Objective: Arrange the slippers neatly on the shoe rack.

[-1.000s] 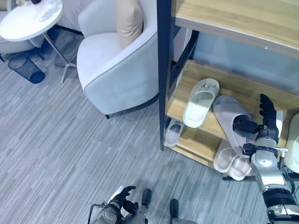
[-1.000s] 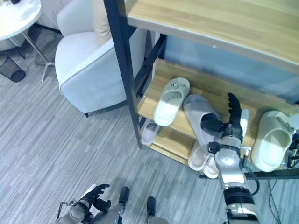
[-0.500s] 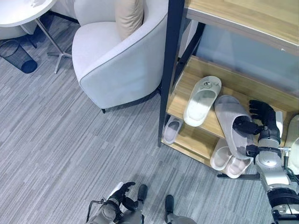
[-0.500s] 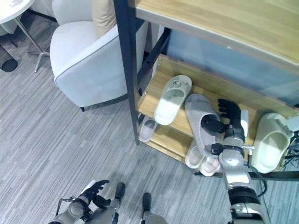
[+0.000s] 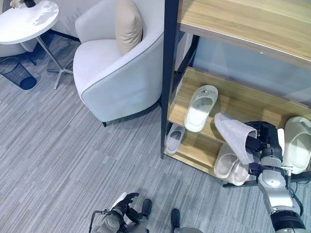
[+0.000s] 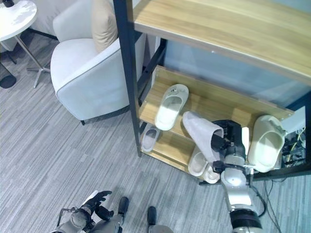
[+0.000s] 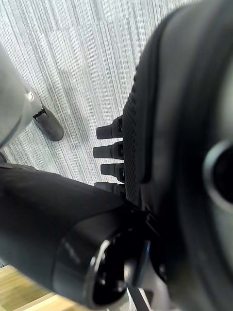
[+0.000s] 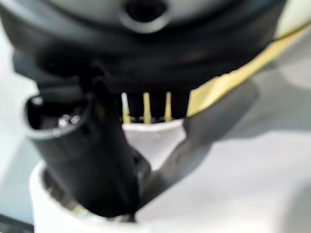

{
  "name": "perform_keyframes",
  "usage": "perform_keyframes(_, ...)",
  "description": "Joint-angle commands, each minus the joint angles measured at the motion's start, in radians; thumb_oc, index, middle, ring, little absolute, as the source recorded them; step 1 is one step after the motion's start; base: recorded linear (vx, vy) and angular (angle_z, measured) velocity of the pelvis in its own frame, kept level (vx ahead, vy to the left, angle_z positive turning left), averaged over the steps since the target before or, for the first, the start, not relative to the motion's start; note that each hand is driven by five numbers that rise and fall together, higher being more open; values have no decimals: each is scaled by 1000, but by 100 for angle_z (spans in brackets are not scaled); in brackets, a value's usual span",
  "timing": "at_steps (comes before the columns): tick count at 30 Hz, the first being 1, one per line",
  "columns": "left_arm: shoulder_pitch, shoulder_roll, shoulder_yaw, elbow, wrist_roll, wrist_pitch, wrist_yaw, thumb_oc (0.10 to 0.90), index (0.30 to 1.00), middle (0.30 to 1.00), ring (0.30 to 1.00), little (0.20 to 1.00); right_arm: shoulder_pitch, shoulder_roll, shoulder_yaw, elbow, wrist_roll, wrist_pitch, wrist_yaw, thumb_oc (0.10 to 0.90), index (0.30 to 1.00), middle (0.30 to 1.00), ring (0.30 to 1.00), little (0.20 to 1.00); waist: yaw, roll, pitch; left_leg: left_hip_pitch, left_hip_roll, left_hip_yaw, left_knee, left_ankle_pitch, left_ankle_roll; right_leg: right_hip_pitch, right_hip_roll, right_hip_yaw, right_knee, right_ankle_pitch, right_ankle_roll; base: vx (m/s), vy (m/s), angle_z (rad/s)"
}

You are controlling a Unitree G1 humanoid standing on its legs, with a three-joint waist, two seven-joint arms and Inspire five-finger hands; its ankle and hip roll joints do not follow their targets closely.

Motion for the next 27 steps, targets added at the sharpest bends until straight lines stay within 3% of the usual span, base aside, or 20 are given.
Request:
perform_keyframes(1,18,-63,-24,103,29,-16,-14,800,900,900,900,900,46,-19,-66,-158,121,-146,42,400,300,300,300,300,16,-5,-142,52,18,26,2,-120,-8,-31,-71,51,4,-11,116,-12,30,-9)
perform_keyframes(8,28,-47,18,86,21,-21,-9,800,900,900,900,900,243,51,63,-340,243,-120,253,400,300,300,300,300,-19,-7,-153,83,14,55,2,-128,-5,-10,-81,66,9,-6,118,2,22,-13)
perform_keyframes(9,31,-40,25,66,29,-28,-10,800,900,900,900,900,314,51,111,-390,260,-103,336,400,300,300,300,300,-35,-4,-146,95,11,66,2,-133,-1,-16,-84,74,29,-7,120,-17,52,-17)
perform_keyframes(15,50,3,57,-39,-6,-49,2,800,900,900,900,900,414,48,226,-329,290,-65,446,400,300,300,300,300,-43,-2,-115,136,9,110,35,-164,12,-20,-96,95,94,-27,126,-12,38,-24)
perform_keyframes(17,35,30,84,-108,-47,-57,38,800,900,900,900,900,345,52,286,-227,278,-52,433,400,300,300,300,300,-30,-4,-42,88,19,187,137,-193,17,-98,-103,90,200,-24,139,-314,12,-57)
perform_keyframes(20,29,64,94,-191,-73,-64,59,800,900,900,900,900,299,44,313,-178,276,-51,426,400,300,300,300,300,1,-9,3,-9,51,269,267,-229,7,-155,-176,-61,275,-27,143,-254,-59,-119)
perform_keyframes(22,30,86,97,-258,-102,-70,63,800,900,900,900,900,278,43,323,-154,277,-48,413,400,300,300,300,300,11,-17,32,-77,69,271,385,-261,8,-199,-196,-95,357,-54,128,-195,-85,-69)
perform_keyframes(25,5,98,92,-305,-147,-82,89,800,900,900,900,900,221,40,346,-102,274,-49,372,400,300,300,300,300,8,-13,74,-172,87,253,511,-300,11,-284,-206,-96,468,-90,114,-170,-57,-6)
perform_keyframes(27,-48,91,52,-341,-181,-89,122,800,900,900,900,900,106,51,368,-34,266,-55,294,400,300,300,300,300,4,7,114,-313,103,214,669,-339,18,-397,-215,-96,607,-151,97,-242,-114,15)
